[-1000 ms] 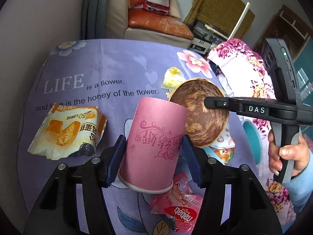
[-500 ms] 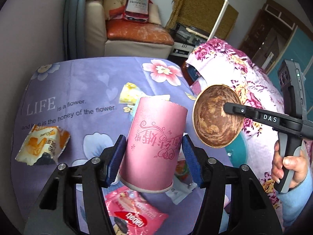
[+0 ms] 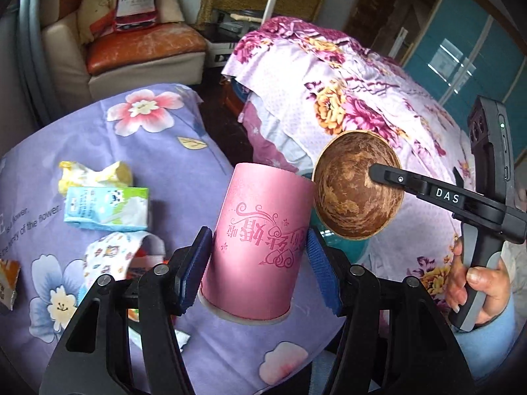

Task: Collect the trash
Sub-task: 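Carry the pink cup with the left tool while the right tool carries the coconut shell over the bin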

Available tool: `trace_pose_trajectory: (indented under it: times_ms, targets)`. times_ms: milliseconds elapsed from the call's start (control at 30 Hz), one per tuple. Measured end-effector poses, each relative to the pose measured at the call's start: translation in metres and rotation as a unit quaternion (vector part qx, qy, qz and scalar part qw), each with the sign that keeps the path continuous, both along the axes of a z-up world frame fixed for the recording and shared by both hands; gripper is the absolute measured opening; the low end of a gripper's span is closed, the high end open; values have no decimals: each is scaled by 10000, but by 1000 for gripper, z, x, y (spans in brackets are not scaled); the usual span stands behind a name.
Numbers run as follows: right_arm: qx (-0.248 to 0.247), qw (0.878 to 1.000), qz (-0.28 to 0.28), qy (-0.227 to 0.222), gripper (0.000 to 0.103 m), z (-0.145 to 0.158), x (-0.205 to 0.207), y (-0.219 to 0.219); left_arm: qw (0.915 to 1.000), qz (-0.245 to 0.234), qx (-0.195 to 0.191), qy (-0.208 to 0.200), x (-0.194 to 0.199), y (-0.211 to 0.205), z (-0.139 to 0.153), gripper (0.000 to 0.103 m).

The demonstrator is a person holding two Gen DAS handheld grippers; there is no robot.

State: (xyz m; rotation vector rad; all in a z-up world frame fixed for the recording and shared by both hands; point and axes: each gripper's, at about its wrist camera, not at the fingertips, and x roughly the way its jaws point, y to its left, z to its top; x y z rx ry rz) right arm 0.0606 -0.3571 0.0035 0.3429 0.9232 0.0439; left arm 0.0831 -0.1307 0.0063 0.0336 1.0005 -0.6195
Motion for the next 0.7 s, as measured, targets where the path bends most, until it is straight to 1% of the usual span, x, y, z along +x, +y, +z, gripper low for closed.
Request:
trace_pose_trajectory:
  times_ms: [100,200,300,533,600,700]
  targets:
    - [-78,9996,-272,38,8,-8,-12,-28,9997,-174,138,140,3,-34,-11,60]
    - [-31,9988,-468,125,8,-22,-19,-56,9989,-293,268,253,3,-58,-23,60]
    - [-111,9976,-652,198,8,-33,-24,-79,9978,-392,395,360,5,-81,-34,60]
    - [-74,9960,-832,323,8,-52,-25,-108,9940,-682,649,556,9,-126,-58,61]
    - [-94,9956,-864,359,8,-55,-24,-113,9929,-755,697,595,10,-135,-62,63]
    - [-100,9948,-925,416,8,-60,-22,-120,9916,-780,729,726,13,-147,-70,64]
